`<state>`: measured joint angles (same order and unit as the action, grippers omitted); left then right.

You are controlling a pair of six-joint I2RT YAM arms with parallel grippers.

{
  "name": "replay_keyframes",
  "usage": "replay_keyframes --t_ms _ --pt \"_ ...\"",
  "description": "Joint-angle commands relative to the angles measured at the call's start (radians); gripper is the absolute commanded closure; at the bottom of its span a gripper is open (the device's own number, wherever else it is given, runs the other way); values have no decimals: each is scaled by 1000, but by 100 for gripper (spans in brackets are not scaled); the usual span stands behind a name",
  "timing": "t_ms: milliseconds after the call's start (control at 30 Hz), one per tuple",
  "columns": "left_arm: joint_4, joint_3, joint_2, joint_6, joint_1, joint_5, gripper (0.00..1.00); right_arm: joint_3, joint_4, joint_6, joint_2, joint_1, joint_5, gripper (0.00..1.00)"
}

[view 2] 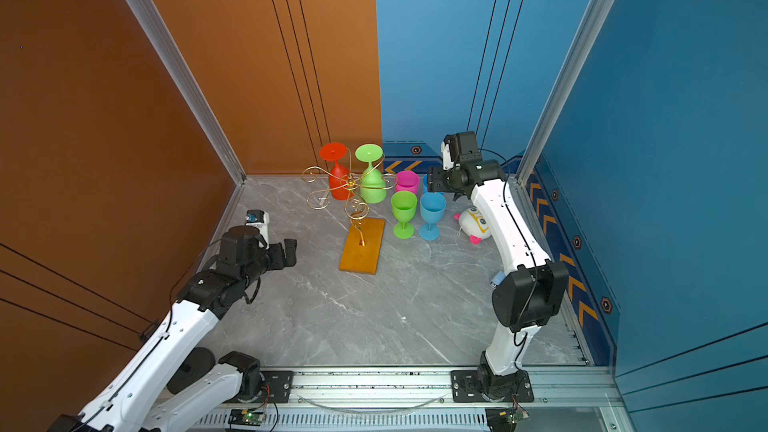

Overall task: Take the wine glass off the wine glass rack
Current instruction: 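Open the right gripper and raise it off the cyan glass, then reach the right gripper to the foot of the hanging green glass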

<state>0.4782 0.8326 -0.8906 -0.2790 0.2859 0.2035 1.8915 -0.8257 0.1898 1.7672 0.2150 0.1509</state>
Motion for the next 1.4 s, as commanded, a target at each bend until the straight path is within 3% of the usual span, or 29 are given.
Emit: replay_keyframes --t_ms 0,200,433,633,1000,1367 --pt "-21 8 13 -10 -13 -27 0 50 50 72 -17 -3 144 27" --pt "-25 4 12 -9 -14 -29 0 93 136 162 16 -5 322 31" --pt "-30 3 7 -8 -15 -34 0 126 223 253 67 -4 430 31" --pt "-31 2 10 -5 -14 -35 0 126 305 306 104 6 501 26" --pt "-32 2 12 -5 -16 -38 0 133 426 400 134 37 558 28" --pt "-30 -1 18 -2 -14 -39 0 172 431 409 177 79 551 29"
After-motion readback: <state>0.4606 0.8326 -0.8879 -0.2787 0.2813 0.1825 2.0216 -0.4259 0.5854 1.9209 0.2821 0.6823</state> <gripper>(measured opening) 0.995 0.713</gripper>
